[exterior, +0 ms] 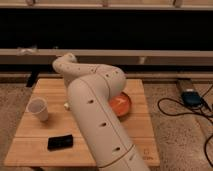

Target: Place the bottle in the ceramic bowl

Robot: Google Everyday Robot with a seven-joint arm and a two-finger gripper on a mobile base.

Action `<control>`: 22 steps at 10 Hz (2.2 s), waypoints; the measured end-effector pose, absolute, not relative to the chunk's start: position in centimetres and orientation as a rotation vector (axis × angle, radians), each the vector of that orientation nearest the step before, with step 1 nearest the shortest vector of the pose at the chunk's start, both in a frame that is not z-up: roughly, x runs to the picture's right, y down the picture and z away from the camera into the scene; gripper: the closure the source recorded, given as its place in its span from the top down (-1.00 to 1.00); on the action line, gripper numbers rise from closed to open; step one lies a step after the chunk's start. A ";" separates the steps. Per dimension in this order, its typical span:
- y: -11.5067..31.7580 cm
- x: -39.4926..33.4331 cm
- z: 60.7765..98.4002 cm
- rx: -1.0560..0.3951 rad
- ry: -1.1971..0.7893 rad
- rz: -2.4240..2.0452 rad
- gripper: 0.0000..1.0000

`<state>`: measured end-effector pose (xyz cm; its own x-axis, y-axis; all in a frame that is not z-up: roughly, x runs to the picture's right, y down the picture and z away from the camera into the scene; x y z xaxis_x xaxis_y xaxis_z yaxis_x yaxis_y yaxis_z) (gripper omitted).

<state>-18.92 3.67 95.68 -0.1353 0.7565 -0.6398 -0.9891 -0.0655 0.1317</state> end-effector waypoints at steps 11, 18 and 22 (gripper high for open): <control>1.8 -14.7 87.6 -0.519 0.540 1.630 -1.00; 4.7 -5.2 82.5 -0.432 0.586 1.735 -1.00; 4.7 1.1 83.2 -0.414 0.646 1.861 -0.85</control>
